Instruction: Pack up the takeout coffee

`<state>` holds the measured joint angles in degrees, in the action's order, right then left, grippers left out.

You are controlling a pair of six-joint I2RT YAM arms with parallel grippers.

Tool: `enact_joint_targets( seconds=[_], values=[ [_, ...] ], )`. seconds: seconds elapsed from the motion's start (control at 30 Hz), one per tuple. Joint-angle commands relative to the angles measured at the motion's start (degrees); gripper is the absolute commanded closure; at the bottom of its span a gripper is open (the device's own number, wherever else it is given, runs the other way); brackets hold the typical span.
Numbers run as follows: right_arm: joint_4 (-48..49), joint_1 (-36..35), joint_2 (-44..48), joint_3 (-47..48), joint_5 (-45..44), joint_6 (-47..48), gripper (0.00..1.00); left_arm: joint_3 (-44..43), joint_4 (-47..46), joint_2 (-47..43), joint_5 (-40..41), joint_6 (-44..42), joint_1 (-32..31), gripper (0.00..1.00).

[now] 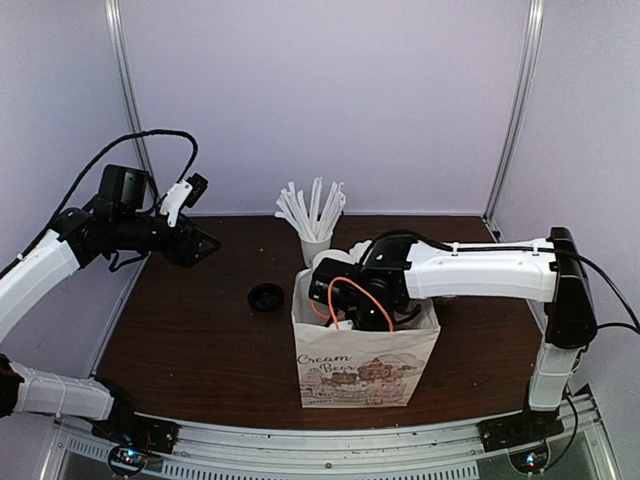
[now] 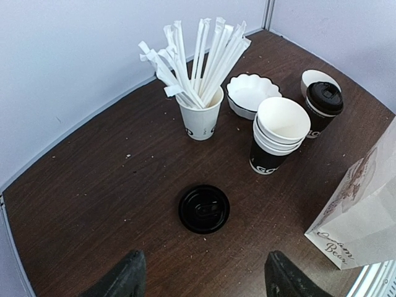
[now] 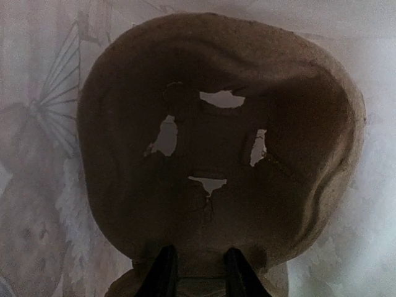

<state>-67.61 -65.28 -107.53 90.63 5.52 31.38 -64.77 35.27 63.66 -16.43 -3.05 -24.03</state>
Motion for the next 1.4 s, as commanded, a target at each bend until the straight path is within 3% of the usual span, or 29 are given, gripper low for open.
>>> enact_joint_targets(
  seconds=[0.0, 0.2, 0.4, 0.57, 0.83, 1.13, 1.37],
  values=[
    [6.02, -0.26, 0.40, -3.17, -0.94, -1.14, 0.76, 0.61, -3.23, -0.20, -1.03, 0.75, 0.39, 0.30],
    [7.40, -0.30, -0.81, -5.13, -0.43, -1.63, 0.75, 0.48, -3.25, 0.17, -1.42, 0.76, 0.39, 0.31],
    [6.44, -0.30, 1.38, -4.53, -0.79, -2.40, 0.48, 0.40, -3.21, 0.28, -1.74, 0.76, 0.39, 0.30],
    [0.69, -0.31, 5.03, 1.93, 1.08, -2.60, 0.35, -0.68, -2.47, 0.87, -3.89, 0.72, 0.39, 0.30],
    [-5.99, -0.40, 8.56, 7.89, 3.80, 0.86, 0.30, -5.80, -2.12, 2.45, -18.15, 2.83, -1.07, 0.25],
    [-8.26, 0.31, 12.40, 13.11, 2.14, 5.13, 0.30, -14.78, -1.16, 10.26, -16.66, -2.30, -11.07, 0.23],
    [-7.65, 2.48, 14.77, 12.69, 8.10, 5.67, 0.31, -24.95, 1.35, 21.26, -16.55, -6.32, -16.46, 0.24]
  ],
)
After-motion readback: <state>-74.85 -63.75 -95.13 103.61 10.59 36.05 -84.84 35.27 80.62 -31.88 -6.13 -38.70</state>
